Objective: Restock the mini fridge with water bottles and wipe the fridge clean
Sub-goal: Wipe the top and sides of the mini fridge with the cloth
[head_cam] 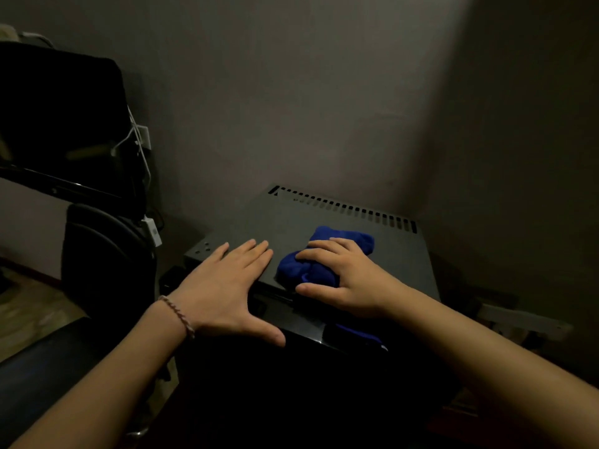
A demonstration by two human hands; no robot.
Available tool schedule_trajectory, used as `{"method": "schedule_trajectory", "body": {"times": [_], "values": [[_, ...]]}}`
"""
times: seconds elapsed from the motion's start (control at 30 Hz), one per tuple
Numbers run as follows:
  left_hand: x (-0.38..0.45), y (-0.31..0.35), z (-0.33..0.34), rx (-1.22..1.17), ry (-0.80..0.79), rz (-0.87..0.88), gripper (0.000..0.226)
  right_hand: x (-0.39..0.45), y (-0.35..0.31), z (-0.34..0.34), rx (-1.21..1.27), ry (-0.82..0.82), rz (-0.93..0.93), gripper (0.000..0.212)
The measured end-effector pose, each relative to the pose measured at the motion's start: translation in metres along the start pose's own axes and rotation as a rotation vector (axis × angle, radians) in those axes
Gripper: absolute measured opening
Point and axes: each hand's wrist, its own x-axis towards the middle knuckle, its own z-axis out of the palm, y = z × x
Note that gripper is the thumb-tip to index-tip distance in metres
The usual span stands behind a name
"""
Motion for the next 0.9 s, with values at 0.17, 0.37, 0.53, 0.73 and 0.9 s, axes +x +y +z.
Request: {"method": "schedule_trajectory", "body": {"times": [0.17, 0.37, 0.53, 0.73, 0.9], "values": [[0.004, -0.005, 0.002, 0.021, -0.022, 0.042, 0.146, 0.058, 0.056, 0.003, -0.03, 0.095, 0.126, 0.08], [0.002, -0.014, 0.002, -0.008, -0.017, 0.094, 0.144, 0.048, 0.088, -0.01, -0.041, 0.16, 0.397, 0.09], [0.002, -0.02, 0.001, -0.02, -0.026, 0.13, 0.143, -0.01, 0.067, -0.015, -0.04, 0.148, 0.381, 0.076], [0.001, -0.028, -0.001, -0.01, -0.053, 0.149, 0.14, -0.063, 0.0, -0.005, -0.042, 0.132, 0.294, 0.069], [-0.004, -0.058, -0.004, -0.018, -0.056, 0.104, 0.143, -0.046, -0.033, 0.011, -0.012, 0.091, 0.269, 0.07]]}}
